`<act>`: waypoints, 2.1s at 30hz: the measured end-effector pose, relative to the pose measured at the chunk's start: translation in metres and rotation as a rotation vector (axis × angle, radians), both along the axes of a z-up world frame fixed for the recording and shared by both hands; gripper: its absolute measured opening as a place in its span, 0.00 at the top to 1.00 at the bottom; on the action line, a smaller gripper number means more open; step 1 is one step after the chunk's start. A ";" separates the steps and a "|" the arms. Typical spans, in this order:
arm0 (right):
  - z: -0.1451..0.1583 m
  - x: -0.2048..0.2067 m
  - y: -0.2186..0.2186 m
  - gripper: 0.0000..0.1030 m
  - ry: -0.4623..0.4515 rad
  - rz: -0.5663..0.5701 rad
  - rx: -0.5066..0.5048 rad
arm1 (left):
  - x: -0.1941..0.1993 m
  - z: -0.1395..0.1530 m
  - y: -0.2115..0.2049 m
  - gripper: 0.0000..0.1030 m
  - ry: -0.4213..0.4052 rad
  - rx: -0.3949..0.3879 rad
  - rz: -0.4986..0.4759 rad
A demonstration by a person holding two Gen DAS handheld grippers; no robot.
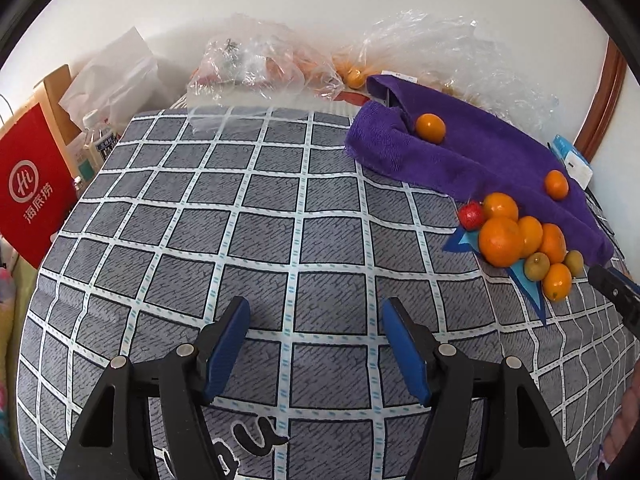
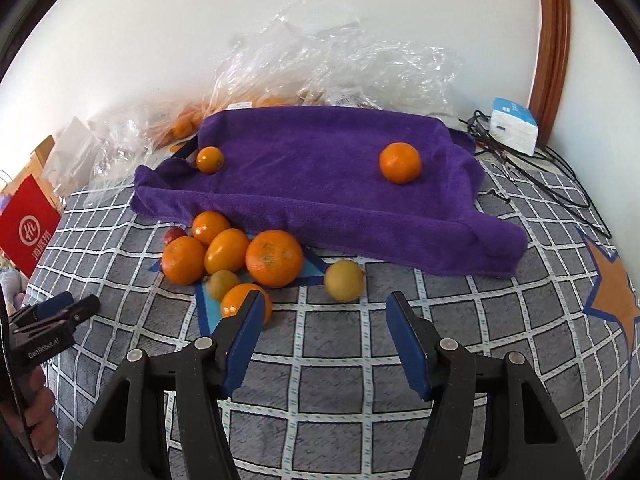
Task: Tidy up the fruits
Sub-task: 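Grasp the yellow-green fruit with the right gripper while the left gripper grasps an orange, then carry both fruits onto the purple towel and open both grippers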
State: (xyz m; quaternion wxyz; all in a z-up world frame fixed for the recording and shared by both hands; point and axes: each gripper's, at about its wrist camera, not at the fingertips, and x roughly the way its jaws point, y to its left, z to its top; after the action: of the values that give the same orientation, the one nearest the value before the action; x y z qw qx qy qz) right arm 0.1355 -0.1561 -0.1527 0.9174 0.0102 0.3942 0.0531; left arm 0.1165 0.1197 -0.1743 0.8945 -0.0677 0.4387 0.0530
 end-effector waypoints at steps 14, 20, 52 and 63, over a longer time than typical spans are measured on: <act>-0.029 0.047 -0.008 0.72 0.078 -0.019 -0.005 | 0.017 0.012 -0.013 0.37 0.005 -0.116 -0.080; -0.026 0.038 -0.018 0.72 0.041 -0.023 -0.047 | 0.036 0.016 -0.047 0.37 0.003 -0.186 -0.164; -0.031 0.026 -0.051 0.72 0.017 -0.001 0.066 | 0.041 0.018 -0.091 0.64 -0.179 -0.220 -0.207; -0.016 0.017 -0.059 0.72 -0.011 -0.036 0.071 | 0.027 0.045 -0.068 0.64 -0.235 -0.242 -0.178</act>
State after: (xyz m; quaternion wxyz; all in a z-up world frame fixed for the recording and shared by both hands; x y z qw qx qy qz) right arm 0.1524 -0.2146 -0.1692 0.9194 0.0496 0.3869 0.0506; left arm 0.1437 0.0522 -0.1295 0.9262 -0.1415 0.3384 -0.0876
